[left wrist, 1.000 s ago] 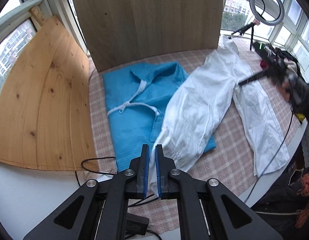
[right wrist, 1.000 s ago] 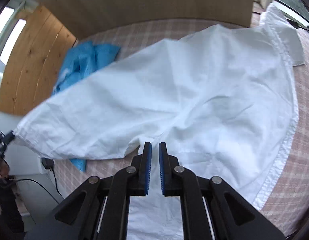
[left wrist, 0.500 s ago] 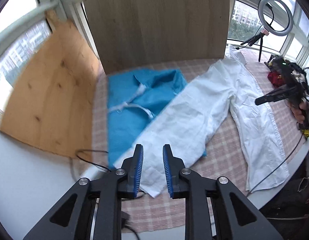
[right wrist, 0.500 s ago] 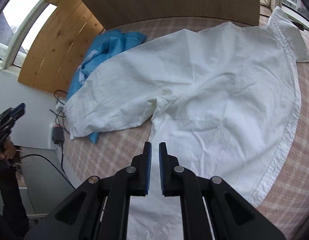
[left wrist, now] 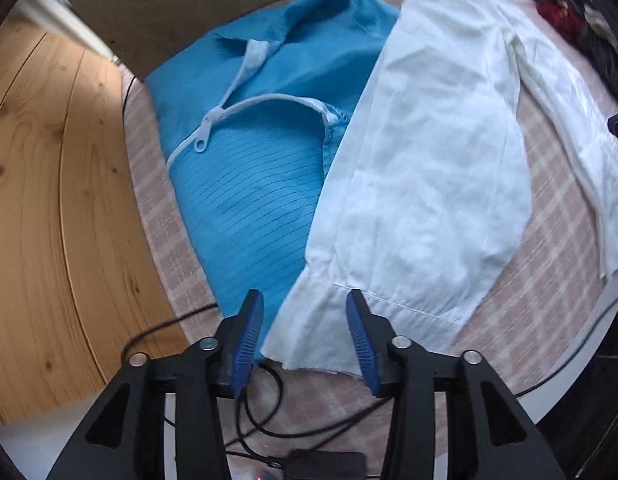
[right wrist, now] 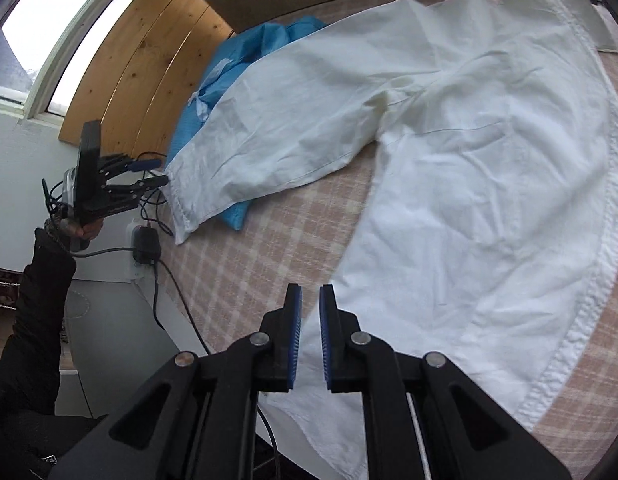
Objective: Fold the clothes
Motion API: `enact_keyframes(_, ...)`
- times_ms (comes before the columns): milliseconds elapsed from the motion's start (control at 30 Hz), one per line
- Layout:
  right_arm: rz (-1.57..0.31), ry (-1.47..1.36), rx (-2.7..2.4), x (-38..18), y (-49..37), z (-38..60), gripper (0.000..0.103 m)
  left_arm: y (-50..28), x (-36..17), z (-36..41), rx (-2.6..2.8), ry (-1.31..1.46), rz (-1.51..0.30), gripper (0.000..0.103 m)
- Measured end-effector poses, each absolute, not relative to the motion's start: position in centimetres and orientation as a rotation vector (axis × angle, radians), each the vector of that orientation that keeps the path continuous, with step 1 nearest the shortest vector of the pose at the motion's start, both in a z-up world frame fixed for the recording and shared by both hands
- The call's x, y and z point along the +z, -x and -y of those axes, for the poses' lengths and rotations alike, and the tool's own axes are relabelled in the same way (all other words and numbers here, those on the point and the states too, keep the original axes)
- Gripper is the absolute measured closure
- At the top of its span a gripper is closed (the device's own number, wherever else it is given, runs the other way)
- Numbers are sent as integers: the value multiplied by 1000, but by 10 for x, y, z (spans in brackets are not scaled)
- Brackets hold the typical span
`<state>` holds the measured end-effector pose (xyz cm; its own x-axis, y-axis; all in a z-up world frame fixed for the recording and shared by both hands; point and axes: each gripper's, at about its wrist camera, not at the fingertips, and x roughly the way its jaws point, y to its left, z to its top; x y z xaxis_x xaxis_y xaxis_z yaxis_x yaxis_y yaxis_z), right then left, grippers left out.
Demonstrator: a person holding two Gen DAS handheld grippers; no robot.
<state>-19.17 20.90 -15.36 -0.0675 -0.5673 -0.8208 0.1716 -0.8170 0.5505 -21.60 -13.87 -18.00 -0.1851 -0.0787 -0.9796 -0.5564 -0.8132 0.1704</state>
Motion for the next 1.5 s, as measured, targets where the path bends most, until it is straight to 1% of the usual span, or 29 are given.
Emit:
enact_keyframes(33,405,-1702,-1918,-155,192,-196,93,216,-182,139,2053,1757,-748,56)
enact_keyframes(200,341,-1675,-1845,-167,204,-134,93,217,-188,140,1962,1787,-729,55)
enact_keyframes(400,353,-1588,-1816,-172,237,-69,93,211,-194,144,1903,1814,-645,55)
enact_keyframes(467,300,-1573,-1831,-176,249,-45,93,206,-193,142,1886,1810,-649,55)
enact_keyframes(600,274,-1600,-1828,-193,271,-12,93,193,-192,136,1878,1794,-675,58)
enact_keyframes(700,299,-1646,-1809,-208,282,-4,93,189,-190,134,1903,1790,-666,65)
enact_keyframes(767,301,-1662,-1801,-213,285,-1,93,189,-186,137,1937,1801,-635,80)
enact_keyframes(800,301,-1665,-1798,-213,285,-1,93,189,-182,140,1954,1808,-605,94)
enact_keyframes(833,305,-1666,-1797,-213,285,-2,93,188,-178,143,1968,1807,-573,99)
enact_keyframes(933,318,-1668,-1793,-210,284,-5,94,179,-160,138,2008,1760,-525,99)
enact_keyframes(1000,364,-1651,-1785,-200,280,-17,93,171,-147,134,2035,1724,-497,99)
enact_keyframes(1100,481,-1587,-1816,-172,264,-69,93,156,-120,120,2089,1653,-461,99)
enact_keyframes(1133,510,-1575,-1845,-163,259,-90,92,152,-108,114,2106,1621,-455,99)
enact_keyframes(1167,527,-1577,-1892,-156,254,-116,88,147,-96,109,2122,1588,-450,99)
enact_keyframes(1233,564,-1583,-1980,-144,243,-167,83,143,-70,95,2151,1516,-468,99)
enact_keyframes(1300,616,-1603,-2049,-139,236,-217,83,161,-40,81,2167,1423,-479,99)
enact_keyframes(1400,692,-1621,-2131,-132,226,-285,83,153,-4,31,2167,1290,-486,99)
enact_keyframes(1500,732,-1606,-2158,-123,211,-333,83,136,12,-34,2138,1200,-517,99)
